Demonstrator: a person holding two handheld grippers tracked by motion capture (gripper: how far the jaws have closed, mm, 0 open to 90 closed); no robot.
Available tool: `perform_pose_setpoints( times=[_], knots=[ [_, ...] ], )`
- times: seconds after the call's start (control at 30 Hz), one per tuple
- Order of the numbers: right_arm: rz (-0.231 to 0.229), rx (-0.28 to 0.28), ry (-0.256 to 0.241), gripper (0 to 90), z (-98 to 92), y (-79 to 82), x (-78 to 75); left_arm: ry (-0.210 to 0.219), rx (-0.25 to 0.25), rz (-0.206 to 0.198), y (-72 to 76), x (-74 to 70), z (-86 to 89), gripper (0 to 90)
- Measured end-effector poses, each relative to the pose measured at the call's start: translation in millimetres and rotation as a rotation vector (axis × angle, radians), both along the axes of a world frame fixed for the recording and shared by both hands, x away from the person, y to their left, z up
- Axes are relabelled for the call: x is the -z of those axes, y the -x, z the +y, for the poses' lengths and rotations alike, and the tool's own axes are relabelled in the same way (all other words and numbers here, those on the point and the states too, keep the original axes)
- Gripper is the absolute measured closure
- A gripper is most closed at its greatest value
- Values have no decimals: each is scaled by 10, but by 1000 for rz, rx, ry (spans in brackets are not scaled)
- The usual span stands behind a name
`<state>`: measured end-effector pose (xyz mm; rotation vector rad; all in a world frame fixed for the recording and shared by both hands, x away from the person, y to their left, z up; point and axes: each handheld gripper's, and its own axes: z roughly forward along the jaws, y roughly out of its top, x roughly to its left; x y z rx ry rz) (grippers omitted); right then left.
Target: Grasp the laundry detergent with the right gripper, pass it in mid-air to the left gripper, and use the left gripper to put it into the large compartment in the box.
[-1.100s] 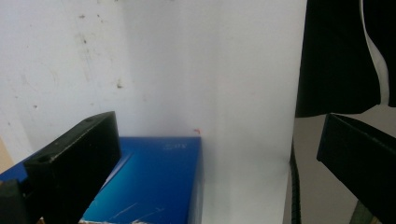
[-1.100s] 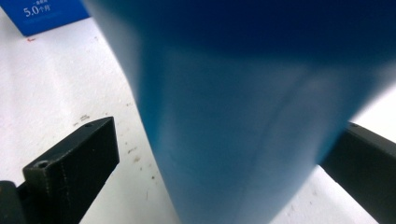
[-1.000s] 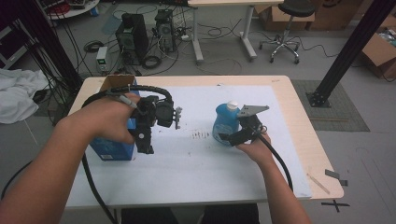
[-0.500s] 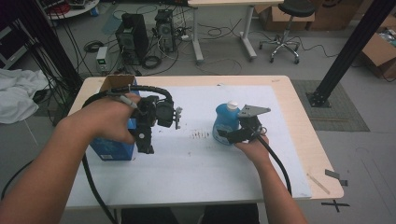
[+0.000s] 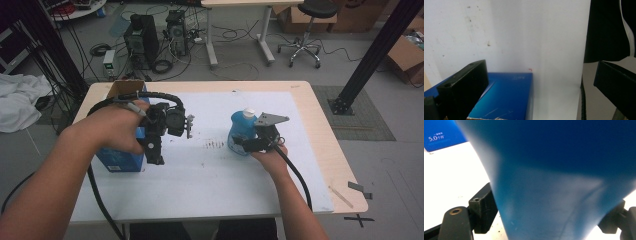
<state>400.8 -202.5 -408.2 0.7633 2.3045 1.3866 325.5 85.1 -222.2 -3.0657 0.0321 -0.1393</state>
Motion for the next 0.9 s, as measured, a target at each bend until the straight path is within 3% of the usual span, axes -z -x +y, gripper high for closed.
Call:
perform_pose_setpoints(
  times=[0.9],
  knots=[
    [-17,-15,-17,366,-7,30,46,-8,-5,0,-11,21,-21,1]
  ],
)
